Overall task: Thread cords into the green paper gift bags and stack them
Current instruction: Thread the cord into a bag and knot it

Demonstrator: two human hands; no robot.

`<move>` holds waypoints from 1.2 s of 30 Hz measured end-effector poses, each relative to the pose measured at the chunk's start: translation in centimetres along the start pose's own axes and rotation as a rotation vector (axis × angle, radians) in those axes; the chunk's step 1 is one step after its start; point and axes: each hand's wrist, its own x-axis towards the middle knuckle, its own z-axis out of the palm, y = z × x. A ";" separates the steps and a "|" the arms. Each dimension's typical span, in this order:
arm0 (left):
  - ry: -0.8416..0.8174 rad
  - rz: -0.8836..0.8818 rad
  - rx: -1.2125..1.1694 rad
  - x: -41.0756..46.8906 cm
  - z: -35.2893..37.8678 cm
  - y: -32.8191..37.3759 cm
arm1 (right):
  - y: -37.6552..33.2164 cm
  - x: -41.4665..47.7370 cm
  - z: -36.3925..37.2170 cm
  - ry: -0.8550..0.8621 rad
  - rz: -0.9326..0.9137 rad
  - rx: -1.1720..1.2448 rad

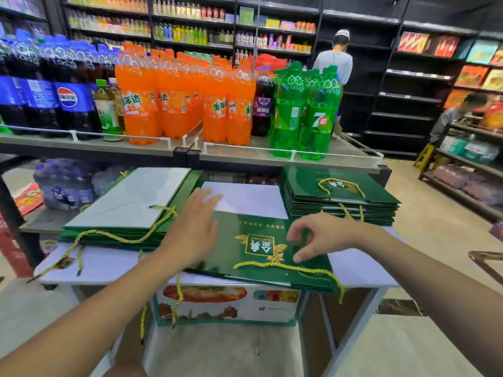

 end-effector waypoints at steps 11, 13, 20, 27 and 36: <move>-0.446 0.247 0.164 -0.4 5.6 1.2 | 0.4 -1.6 1.6 0.030 -0.029 0.117; -0.419 0.213 0.090 -0.2 5.7 1.2 | 0.9 -1.8 1.6 -0.035 0.004 0.068; -0.351 0.116 -0.105 -0.4 5.7 1.1 | 1.4 -0.8 0.1 -0.152 0.053 0.069; -0.239 0.122 -0.244 -0.7 5.4 1.2 | -1.4 2.8 1.4 0.135 -0.017 0.351; -0.312 0.297 0.089 -1.2 5.3 1.6 | -1.7 2.7 2.3 0.195 -0.110 0.146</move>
